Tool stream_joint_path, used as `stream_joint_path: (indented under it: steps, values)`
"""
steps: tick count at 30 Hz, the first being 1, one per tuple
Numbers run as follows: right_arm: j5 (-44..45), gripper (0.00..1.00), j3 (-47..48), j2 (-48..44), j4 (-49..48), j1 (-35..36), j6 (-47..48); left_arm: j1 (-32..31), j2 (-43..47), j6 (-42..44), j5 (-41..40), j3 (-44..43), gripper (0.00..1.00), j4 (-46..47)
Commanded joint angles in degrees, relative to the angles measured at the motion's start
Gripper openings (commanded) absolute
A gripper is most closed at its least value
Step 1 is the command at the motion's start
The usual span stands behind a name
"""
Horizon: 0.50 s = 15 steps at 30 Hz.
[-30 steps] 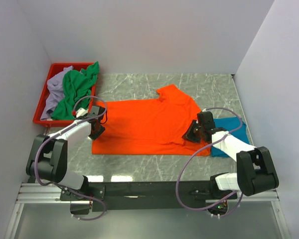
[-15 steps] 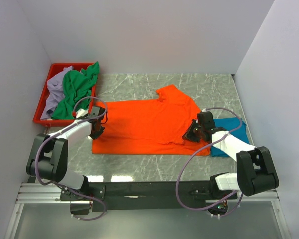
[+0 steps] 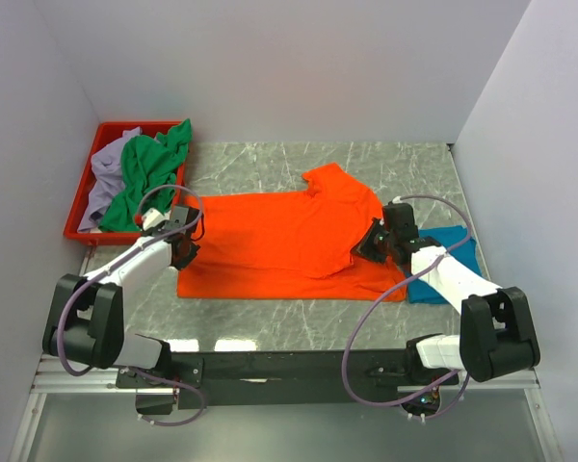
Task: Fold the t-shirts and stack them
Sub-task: Fold the tshirt
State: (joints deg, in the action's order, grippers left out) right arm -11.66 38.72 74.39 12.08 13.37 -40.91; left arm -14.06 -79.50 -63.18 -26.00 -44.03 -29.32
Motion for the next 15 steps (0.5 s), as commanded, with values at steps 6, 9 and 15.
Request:
stream_joint_path:
  steps: [6,9,15]
  values:
    - [2.1,0.00,4.4,0.4,1.0,0.4,-0.6,0.1,2.7,-0.4,-2.6,0.9,0.01,-1.5]
    - [2.6,0.00,5.2,1.1,1.0,0.4,-0.6,0.1,3.0,-0.3,-2.7,1.0,0.01,-1.6]
    - [3.7,0.00,7.3,2.9,1.3,0.4,-0.6,0.4,3.7,-0.3,-3.0,1.4,0.01,-1.9]
